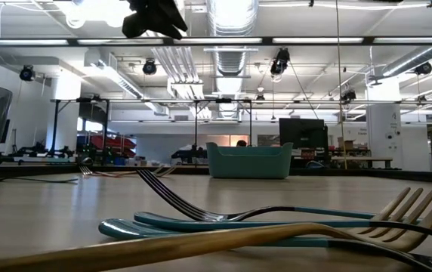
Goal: Sort silverware by color (type)
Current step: Put the orange fork into the white bin
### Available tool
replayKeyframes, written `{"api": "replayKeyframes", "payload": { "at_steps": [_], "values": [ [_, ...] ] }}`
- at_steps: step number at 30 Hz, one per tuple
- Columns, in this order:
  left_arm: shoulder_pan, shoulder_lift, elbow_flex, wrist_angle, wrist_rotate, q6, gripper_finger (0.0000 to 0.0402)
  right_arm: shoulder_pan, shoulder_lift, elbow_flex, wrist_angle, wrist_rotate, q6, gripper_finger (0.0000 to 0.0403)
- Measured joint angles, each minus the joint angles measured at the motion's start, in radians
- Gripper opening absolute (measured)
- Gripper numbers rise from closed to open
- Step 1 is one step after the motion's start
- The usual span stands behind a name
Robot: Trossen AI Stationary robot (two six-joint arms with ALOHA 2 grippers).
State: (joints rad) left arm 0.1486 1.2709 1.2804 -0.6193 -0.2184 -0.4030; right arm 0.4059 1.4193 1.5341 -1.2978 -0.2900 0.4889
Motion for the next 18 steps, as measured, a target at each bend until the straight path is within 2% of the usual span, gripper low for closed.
{"api": "replayKeyframes", "payload": {
  "at_steps": [9,18],
  "values": [
    [-0.013,0.000,0.000,-0.022,0.001,-0.090,0.0100,0.275,0.074,-0.032,0.081,0.088,0.029,0.0009],
    [-0.088,-0.017,0.000,-0.027,0.020,-0.134,0.0100,0.366,0.222,-0.039,0.117,0.083,0.081,0.0009]
  ]
}}
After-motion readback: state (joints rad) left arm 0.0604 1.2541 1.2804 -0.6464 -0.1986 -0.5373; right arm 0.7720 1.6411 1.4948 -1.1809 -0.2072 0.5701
